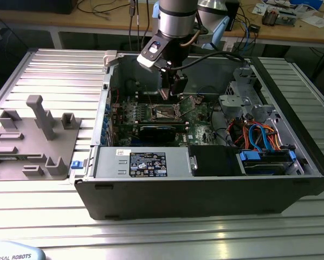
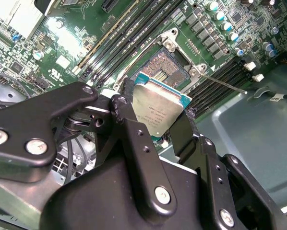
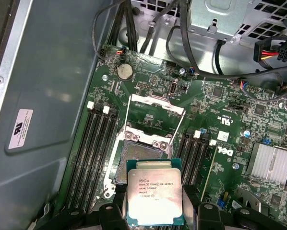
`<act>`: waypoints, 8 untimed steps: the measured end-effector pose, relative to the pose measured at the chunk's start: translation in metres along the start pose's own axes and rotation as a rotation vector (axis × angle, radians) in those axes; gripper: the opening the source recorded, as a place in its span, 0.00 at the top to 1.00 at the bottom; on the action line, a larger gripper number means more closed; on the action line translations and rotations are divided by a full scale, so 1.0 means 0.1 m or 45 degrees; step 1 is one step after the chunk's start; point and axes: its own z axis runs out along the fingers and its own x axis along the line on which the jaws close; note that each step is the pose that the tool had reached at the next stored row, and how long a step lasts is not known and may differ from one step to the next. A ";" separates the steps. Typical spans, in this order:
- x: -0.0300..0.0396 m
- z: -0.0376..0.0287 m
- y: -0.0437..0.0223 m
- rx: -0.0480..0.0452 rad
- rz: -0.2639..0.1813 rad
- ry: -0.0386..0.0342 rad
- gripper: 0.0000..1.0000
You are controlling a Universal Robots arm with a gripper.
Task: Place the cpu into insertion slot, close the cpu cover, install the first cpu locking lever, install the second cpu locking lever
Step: 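Place the cpu into insertion slot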
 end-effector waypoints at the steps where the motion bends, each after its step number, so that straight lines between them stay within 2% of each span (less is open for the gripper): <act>1: 0.000 0.000 0.000 0.000 0.001 0.0000 0.46; 8: 0.000 0.000 0.000 0.000 0.012 -0.0003 0.46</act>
